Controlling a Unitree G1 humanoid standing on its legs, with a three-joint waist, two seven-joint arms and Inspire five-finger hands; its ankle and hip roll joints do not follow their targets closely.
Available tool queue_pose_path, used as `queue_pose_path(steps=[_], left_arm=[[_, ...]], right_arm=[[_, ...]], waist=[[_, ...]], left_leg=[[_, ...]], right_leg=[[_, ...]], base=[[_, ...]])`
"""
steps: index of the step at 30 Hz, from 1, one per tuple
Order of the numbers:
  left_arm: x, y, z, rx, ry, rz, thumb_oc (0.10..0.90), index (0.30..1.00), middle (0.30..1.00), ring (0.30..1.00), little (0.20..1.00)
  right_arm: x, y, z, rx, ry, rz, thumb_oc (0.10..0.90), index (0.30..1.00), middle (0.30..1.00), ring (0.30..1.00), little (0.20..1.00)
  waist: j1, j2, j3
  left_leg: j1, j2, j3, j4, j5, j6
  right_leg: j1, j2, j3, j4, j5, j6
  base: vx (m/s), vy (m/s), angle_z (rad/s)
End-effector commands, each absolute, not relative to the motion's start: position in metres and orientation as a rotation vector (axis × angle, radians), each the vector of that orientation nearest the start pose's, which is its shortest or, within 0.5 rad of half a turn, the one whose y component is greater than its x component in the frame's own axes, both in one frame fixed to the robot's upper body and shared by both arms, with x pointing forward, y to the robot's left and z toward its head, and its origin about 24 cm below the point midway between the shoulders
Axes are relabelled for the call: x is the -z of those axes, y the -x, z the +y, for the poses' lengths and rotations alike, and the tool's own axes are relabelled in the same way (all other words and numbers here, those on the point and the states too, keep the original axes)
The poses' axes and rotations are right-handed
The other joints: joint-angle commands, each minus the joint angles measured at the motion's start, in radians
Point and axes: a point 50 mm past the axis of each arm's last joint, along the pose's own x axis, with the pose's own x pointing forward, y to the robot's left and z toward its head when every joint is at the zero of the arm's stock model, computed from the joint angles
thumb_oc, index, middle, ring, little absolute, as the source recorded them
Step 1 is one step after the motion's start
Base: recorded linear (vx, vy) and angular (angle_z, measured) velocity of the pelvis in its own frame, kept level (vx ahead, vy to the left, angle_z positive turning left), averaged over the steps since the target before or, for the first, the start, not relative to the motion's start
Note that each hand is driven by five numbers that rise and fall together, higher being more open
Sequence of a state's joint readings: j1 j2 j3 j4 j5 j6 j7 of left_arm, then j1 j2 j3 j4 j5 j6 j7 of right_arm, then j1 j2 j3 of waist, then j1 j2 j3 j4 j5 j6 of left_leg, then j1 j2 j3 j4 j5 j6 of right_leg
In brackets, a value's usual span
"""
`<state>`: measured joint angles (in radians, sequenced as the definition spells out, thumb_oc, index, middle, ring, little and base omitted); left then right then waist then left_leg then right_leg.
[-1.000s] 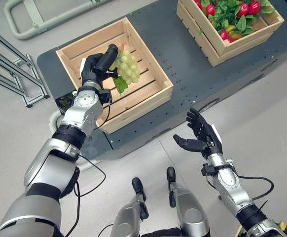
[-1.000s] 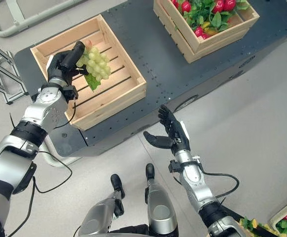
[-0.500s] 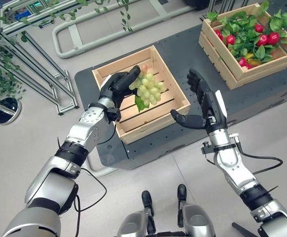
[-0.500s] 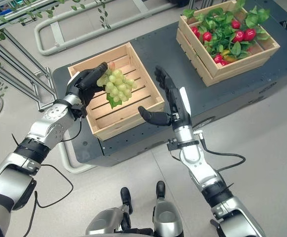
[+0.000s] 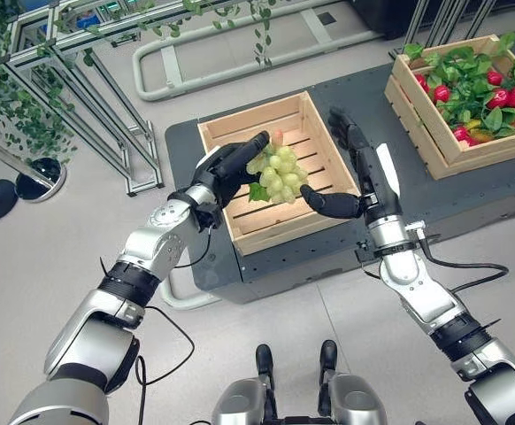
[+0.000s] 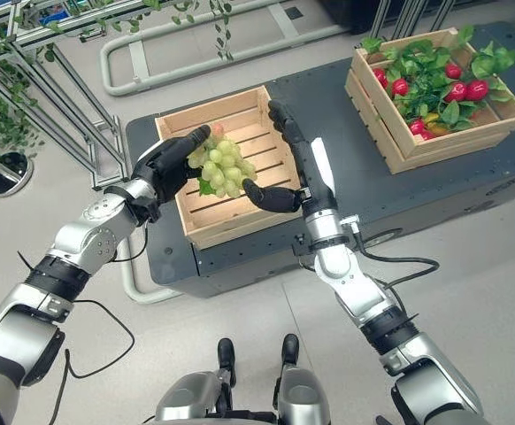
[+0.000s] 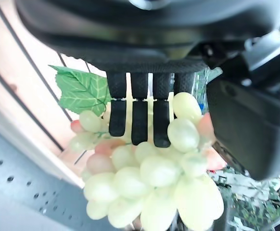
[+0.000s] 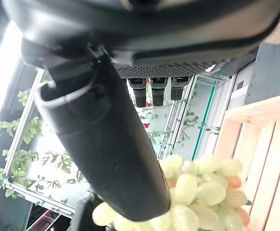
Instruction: Pick up the fruits from the basket on one side to the basket on the other side
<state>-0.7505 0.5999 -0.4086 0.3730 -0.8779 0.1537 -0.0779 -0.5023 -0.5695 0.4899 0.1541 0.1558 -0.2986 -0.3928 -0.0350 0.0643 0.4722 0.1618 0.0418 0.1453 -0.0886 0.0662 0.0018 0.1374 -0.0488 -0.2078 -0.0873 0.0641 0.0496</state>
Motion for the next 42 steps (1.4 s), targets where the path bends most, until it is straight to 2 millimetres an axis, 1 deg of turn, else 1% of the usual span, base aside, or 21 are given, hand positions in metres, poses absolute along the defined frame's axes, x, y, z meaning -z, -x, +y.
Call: queue_pose_path(steps=[1,7,11,16,17,20,24,29,31,32,33,38,39,40,41,42], left_arm=[[-0.152,-0.365,0.146,0.45,0.208,-0.044,0.4,0.3,0.3,0.3,0.3],[-0.148,-0.354,0.135,0.511,0.163,-0.049,0.4,0.3,0.3,0.3,0.3],[-0.145,-0.348,0.131,0.55,0.153,-0.037,0.4,0.3,0.3,0.3,0.3],[-0.14,-0.342,0.121,0.601,0.136,-0.021,0.4,0.3,0.3,0.3,0.3],[-0.138,-0.339,0.118,0.618,0.132,-0.019,0.4,0.3,0.3,0.3,0.3],[-0.135,-0.336,0.115,0.644,0.129,-0.012,0.4,0.3,0.3,0.3,0.3],[-0.133,-0.332,0.112,0.687,0.123,0.009,0.4,0.3,0.3,0.3,0.3],[-0.13,-0.327,0.106,0.739,0.111,0.028,0.4,0.3,0.3,0.3,0.3],[-0.129,-0.326,0.105,0.757,0.11,0.031,0.4,0.3,0.3,0.3,0.3],[-0.127,-0.323,0.103,0.78,0.107,0.038,0.4,0.3,0.3,0.3,0.3],[-0.126,-0.323,0.103,0.782,0.108,0.038,0.4,0.3,0.3,0.3,0.3],[-0.118,-0.316,0.096,0.84,0.118,0.087,0.4,0.3,0.3,0.3,0.3],[-0.117,-0.315,0.095,0.853,0.114,0.093,0.4,0.3,0.3,0.3,0.3],[-0.117,-0.314,0.094,0.867,0.11,0.095,0.4,0.3,0.3,0.3,0.3],[-0.117,-0.313,0.093,0.882,0.107,0.096,0.4,0.3,0.3,0.3,0.3],[-0.118,-0.312,0.093,0.89,0.106,0.096,0.4,0.3,0.3,0.3,0.3]], right_arm=[[-0.124,-0.31,-0.13,-0.19,0.375,-0.504,0.8,0.9,0.9,0.9,0.9],[-0.118,-0.314,-0.128,-0.244,0.405,-0.431,0.8,0.9,0.9,0.9,0.9],[-0.119,-0.314,-0.129,-0.247,0.39,-0.425,0.8,0.9,0.9,0.9,0.9],[-0.123,-0.315,-0.124,-0.265,0.352,-0.438,0.8,0.9,0.9,0.9,0.9],[-0.126,-0.316,-0.121,-0.285,0.346,-0.446,0.8,0.9,0.9,0.9,0.9],[-0.128,-0.317,-0.117,-0.343,0.338,-0.437,0.8,0.9,0.9,0.9,0.9],[-0.127,-0.316,-0.117,-0.368,0.33,-0.419,0.8,0.9,0.9,0.9,0.9],[-0.133,-0.32,-0.115,-0.384,0.346,-0.425,0.8,0.9,0.9,0.9,0.9],[-0.135,-0.321,-0.116,-0.407,0.318,-0.418,0.8,0.9,0.9,0.9,0.9],[-0.135,-0.321,-0.115,-0.44,0.263,-0.404,0.8,0.9,0.9,0.9,0.9],[-0.134,-0.322,-0.115,-0.441,0.259,-0.403,0.8,0.9,0.9,0.9,0.9],[-0.132,-0.321,-0.115,-0.463,0.12,-0.403,0.8,0.9,0.9,0.9,0.9],[-0.133,-0.322,-0.115,-0.462,0.111,-0.409,0.78,0.869,0.869,0.869,0.869],[-0.135,-0.322,-0.115,-0.459,0.101,-0.416,0.425,0.338,0.338,0.338,0.338],[-0.136,-0.322,-0.115,-0.458,0.09,-0.418,0.4,0.3,0.3,0.3,0.3],[-0.137,-0.323,-0.115,-0.459,0.088,-0.417,0.4,0.3,0.3,0.3,0.3]], waist=[[0.02,-0.012,-0.351],[0.033,-0.024,-0.357],[0.037,-0.029,-0.36],[0.044,-0.032,-0.36],[0.046,-0.033,-0.361],[0.049,-0.035,-0.367],[0.051,-0.036,-0.372],[0.05,-0.032,-0.365],[0.049,-0.031,-0.364],[0.05,-0.031,-0.366],[0.05,-0.031,-0.366],[0.054,-0.03,-0.373],[0.055,-0.029,-0.372],[0.056,-0.029,-0.371],[0.056,-0.028,-0.368],[0.055,-0.028,-0.367]], left_leg=[[-0.01,-0.009,-0.033,0.001,-0.117,-0.046],[-0.003,-0.005,-0.037,0.002,-0.119,-0.045],[0.002,0.0,-0.035,0.001,-0.121,-0.045],[0.007,0.003,-0.035,0.001,-0.122,-0.045],[0.009,0.002,-0.036,0.002,-0.124,-0.045],[0.013,0.003,-0.037,0.001,-0.126,-0.044],[0.015,0.005,-0.036,0.001,-0.128,-0.045],[0.016,0.007,-0.035,0.001,-0.129,-0.046],[0.018,0.008,-0.034,0.001,-0.13,-0.046],[0.021,0.009,-0.035,0.001,-0.131,-0.046],[0.021,0.009,-0.035,0.001,-0.131,-0.046],[0.026,0.01,-0.038,0.001,-0.132,-0.047],[0.025,0.01,-0.038,0.001,-0.132,-0.048],[0.023,0.01,-0.041,0.001,-0.131,-0.048],[0.021,0.01,-0.043,0.001,-0.132,-0.048],[0.02,0.01,-0.044,0.001,-0.132,-0.047]], right_leg=[[0.026,-0.084,-0.022,0.0,-0.087,0.053],[0.033,-0.082,-0.026,0.0,-0.09,0.053],[0.037,-0.081,-0.027,0.0,-0.092,0.052],[0.042,-0.081,-0.028,0.0,-0.093,0.052],[0.044,-0.08,-0.027,0.0,-0.094,0.052],[0.046,-0.08,-0.026,0.0,-0.095,0.052],[0.047,-0.08,-0.026,0.0,-0.096,0.052],[0.046,-0.079,-0.023,0.0,-0.094,0.053],[0.047,-0.078,-0.021,0.0,-0.095,0.052],[0.05,-0.078,-0.019,0.0,-0.095,0.052],[0.05,-0.078,-0.019,0.0,-0.095,0.052],[0.055,-0.08,-0.021,0.0,-0.094,0.053],[0.054,-0.08,-0.022,0.0,-0.094,0.053],[0.052,-0.08,-0.023,0.0,-0.093,0.053],[0.05,-0.081,-0.024,0.0,-0.093,0.053],[0.049,-0.081,-0.024,0.0,-0.093,0.053]], base=[[0.03,-0.014,0.04],[0.0,0.0,0.0],[0.0,0.0,0.0],[0.0,0.0,0.0],[0.0,0.0,0.0],[0.0,0.0,0.0],[0.0,0.0,0.0],[-0.01,0.005,0.0],[-0.01,0.016,0.0],[0.0,0.0,0.0],[0.0,0.0,0.0],[0.0,0.0,0.0],[0.0,0.0,0.0],[-0.04,0.015,0.01],[-0.04,0.014,0.01],[-0.04,0.013,0.01]])
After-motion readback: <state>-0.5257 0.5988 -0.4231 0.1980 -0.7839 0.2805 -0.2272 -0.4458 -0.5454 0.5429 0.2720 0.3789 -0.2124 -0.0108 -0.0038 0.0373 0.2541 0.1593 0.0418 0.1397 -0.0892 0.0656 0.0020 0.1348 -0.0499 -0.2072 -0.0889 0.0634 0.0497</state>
